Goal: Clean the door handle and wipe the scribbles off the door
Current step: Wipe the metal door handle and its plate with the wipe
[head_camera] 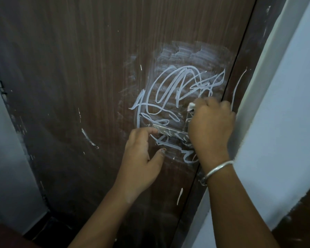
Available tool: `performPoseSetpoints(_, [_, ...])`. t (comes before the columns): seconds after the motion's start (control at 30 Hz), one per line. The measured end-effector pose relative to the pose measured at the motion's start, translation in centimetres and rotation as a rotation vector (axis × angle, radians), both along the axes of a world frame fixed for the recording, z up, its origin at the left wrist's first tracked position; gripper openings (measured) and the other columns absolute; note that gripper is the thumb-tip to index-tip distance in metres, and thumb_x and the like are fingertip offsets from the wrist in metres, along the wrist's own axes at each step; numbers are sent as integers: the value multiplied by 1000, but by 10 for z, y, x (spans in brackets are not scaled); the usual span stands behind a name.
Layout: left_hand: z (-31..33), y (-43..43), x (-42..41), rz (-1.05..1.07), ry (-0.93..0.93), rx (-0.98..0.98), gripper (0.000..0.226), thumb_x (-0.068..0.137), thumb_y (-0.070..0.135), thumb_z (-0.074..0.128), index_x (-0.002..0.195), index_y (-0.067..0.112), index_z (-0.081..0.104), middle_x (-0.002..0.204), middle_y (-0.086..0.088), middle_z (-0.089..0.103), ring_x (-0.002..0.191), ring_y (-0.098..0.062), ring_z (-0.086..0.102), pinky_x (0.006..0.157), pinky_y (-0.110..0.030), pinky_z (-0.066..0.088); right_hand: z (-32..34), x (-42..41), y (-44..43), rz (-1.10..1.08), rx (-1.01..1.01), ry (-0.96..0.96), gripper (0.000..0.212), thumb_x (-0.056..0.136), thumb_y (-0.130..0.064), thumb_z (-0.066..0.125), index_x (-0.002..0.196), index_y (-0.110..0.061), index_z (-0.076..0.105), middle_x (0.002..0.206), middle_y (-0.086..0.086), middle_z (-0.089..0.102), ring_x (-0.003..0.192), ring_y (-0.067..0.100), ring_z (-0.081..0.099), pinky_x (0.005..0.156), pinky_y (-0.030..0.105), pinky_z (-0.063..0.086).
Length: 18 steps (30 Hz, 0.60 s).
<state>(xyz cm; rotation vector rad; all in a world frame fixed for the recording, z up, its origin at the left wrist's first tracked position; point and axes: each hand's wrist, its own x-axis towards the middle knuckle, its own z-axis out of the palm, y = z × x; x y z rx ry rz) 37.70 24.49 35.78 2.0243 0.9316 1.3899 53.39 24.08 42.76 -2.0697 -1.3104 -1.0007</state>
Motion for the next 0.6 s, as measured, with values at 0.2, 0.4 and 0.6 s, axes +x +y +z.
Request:
performPoseSetpoints(0.2, [1,0,-2,6,9,-2,42,82,17,65,118,31,48,112,29,38,112,5,40,87,-13,34,-15,7,-5,192,256,301,41,80,7,49,116,-6,61,106,18,61,92,34,56,70,28,38])
performPoseSetpoints(0.4, [7,-4,1,-5,-9,-5,42,82,17,65,119,28,48,112,26,39,113,1,40,88,-19,36,-40,6,-6,247,361,470,35,84,5,50,115,-4,63,101,19,67,88,32,63,70,26,45])
performPoseSetpoints(0.6, [3,-10,5,-21,5,-26,43,84,17,65,119,31,46,114,22,38,116,-2,40,89,-22,36,-44,10,-5,246,333,475,35,86,3,46,115,-4,64,104,17,67,89,31,63,74,29,49])
